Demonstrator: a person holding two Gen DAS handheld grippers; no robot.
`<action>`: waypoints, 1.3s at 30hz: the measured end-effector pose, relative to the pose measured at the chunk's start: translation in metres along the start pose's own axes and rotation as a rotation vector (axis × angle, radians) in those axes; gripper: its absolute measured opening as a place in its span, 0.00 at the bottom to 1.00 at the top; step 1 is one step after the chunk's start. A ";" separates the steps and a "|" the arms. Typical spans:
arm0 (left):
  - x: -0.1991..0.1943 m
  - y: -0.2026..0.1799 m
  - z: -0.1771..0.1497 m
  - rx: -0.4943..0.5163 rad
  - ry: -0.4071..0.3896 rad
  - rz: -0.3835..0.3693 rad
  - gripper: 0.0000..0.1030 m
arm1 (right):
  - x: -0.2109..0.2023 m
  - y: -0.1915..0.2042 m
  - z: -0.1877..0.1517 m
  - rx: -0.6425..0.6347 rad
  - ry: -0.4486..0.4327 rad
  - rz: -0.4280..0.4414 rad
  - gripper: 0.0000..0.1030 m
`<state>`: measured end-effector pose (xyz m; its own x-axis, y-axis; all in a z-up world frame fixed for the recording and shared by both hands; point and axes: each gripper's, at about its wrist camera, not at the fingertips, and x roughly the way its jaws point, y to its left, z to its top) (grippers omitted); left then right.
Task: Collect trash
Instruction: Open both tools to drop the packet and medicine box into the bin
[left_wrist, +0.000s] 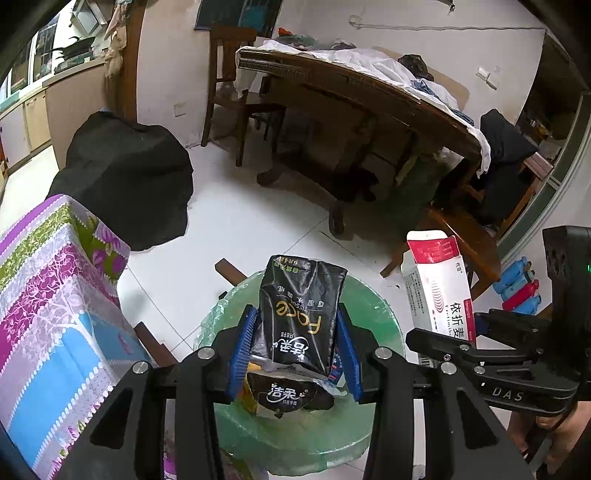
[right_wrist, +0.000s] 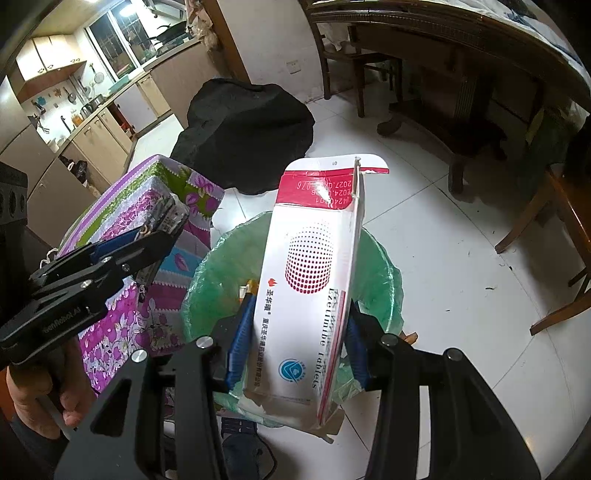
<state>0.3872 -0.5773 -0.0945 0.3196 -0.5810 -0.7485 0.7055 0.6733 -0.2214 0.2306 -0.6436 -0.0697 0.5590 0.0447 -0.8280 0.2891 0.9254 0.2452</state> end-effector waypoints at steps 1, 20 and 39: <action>0.000 -0.001 0.000 0.000 0.000 0.001 0.42 | 0.000 0.000 0.000 -0.001 -0.001 -0.002 0.42; -0.005 -0.007 -0.032 0.056 -0.120 0.190 0.42 | -0.017 0.032 -0.024 -0.086 -0.182 -0.143 0.42; -0.001 -0.005 -0.065 0.048 -0.098 0.161 0.42 | -0.011 0.028 -0.038 -0.067 -0.172 -0.125 0.44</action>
<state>0.3419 -0.5507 -0.1338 0.4893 -0.5106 -0.7070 0.6688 0.7400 -0.0717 0.2038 -0.6036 -0.0730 0.6478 -0.1314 -0.7504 0.3157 0.9428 0.1075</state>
